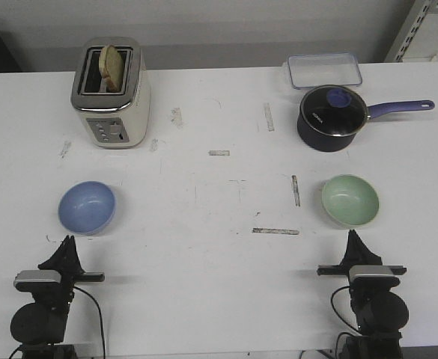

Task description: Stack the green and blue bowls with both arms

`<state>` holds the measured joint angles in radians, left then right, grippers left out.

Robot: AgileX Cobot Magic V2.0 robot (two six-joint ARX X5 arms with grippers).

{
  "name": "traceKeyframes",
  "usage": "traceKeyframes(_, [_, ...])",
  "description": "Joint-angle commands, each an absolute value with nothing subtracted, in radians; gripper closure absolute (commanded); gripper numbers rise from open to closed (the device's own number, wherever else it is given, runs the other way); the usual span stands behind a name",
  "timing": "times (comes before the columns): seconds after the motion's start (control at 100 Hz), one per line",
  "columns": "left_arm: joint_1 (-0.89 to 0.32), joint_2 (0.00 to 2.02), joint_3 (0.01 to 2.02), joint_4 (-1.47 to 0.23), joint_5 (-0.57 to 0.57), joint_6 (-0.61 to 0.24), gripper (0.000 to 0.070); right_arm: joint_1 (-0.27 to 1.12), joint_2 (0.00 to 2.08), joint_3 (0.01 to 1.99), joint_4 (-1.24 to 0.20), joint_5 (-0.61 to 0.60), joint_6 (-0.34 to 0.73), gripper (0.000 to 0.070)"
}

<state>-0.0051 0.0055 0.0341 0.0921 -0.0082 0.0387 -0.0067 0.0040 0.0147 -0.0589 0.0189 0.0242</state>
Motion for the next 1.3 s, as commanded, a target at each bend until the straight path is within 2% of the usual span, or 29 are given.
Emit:
traceKeyframes(0.0, [-0.006,0.004,0.013,0.105,-0.007,0.040,0.0699,-0.006,0.001,0.013,-0.048,0.019,0.037,0.0700])
traceKeyframes(0.86, [-0.006,0.004,0.013,0.097,-0.007,0.036,0.0699,-0.006,0.001,0.013,-0.041,0.031,0.035,0.0700])
traceKeyframes(0.96, [-0.006,0.004,0.013,0.097,-0.007,0.036,0.0699,-0.007,0.001,0.013,0.025,0.080,0.034,0.0700])
traceKeyframes(1.12, [-0.006,0.004,0.013,0.089,-0.007,0.037,0.0699,-0.007,0.002,0.054,0.279,0.112,0.033,0.0700])
traceKeyframes(1.29, [-0.006,0.004,0.013,0.072,-0.007,0.037,0.0699,-0.007,0.093,0.293,0.226,0.131,-0.002,0.0700])
